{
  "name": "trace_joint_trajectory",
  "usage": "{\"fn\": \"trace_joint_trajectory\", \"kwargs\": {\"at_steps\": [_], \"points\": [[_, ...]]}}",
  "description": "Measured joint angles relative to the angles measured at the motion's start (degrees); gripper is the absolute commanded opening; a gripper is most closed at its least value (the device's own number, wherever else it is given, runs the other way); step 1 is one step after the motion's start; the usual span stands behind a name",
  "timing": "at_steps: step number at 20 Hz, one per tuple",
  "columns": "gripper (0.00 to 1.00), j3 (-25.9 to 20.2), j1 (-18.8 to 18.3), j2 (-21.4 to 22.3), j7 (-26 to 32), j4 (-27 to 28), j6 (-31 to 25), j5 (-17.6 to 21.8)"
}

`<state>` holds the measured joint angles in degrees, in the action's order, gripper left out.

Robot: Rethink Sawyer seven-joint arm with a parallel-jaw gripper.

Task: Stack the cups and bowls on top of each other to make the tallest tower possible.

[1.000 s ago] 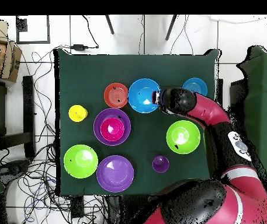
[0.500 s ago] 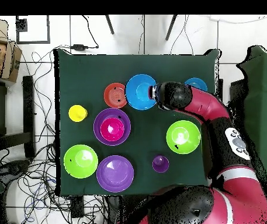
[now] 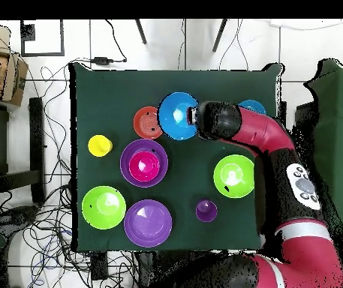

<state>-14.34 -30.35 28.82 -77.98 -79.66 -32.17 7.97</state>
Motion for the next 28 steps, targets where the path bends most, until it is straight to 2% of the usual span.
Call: {"fn": "trace_joint_trajectory", "kwargs": {"at_steps": [9,16,20,23,28], "points": [[0.0,0.81,0.28,6.21,0.0,-5.41,0.0,-0.02],[0.0,1.25,0.24,11.51,-0.06,-15.73,1.12,-0.04],[0.0,1.85,0.34,13.12,-0.72,-20.86,3.51,-0.05],[0.0,2.0,0.34,13.6,-1.08,-22.44,4.31,-0.06],[0.0,3.42,1.81,15.74,-3.19,-28.47,8.32,-0.06]]}}
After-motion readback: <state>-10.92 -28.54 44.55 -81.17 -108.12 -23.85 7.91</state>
